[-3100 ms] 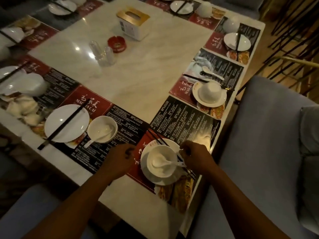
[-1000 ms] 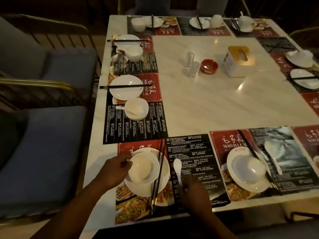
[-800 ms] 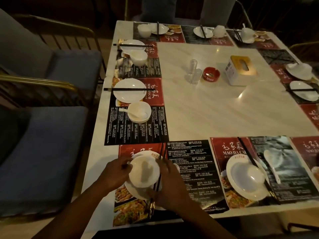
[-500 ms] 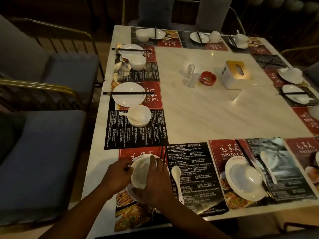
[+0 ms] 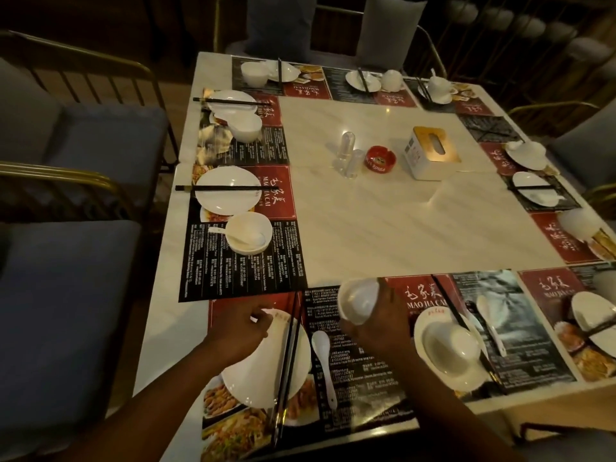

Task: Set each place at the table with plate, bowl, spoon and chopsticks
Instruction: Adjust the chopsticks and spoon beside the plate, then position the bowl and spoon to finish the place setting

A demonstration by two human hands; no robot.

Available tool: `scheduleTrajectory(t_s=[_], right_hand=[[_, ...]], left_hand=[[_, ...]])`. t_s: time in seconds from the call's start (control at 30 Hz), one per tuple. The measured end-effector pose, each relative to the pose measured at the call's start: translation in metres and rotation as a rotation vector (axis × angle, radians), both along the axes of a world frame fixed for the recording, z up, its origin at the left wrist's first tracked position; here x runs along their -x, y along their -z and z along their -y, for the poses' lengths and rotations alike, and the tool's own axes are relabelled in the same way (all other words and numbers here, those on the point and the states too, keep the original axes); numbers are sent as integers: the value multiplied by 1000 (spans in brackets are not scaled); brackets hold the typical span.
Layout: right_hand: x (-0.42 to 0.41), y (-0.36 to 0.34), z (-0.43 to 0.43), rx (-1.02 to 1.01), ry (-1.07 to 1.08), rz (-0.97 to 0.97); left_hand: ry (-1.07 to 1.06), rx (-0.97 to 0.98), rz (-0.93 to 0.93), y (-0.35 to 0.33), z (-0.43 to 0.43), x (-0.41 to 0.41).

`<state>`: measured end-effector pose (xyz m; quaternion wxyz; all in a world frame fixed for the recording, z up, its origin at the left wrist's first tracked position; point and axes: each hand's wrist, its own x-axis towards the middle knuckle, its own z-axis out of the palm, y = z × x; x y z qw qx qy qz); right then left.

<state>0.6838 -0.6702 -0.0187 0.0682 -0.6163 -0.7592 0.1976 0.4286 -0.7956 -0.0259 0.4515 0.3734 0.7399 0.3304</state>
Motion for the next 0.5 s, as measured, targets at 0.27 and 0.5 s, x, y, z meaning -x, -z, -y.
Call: scheduleTrajectory(t_s=[0.27,0.5], right_hand=[[-27,22,-58,17,-84,14],[-32,30,-69,13,-155,-10]], left_hand=[[-108,103,-185,17,-2,-17],[-240,218,-255,20,17,-31]])
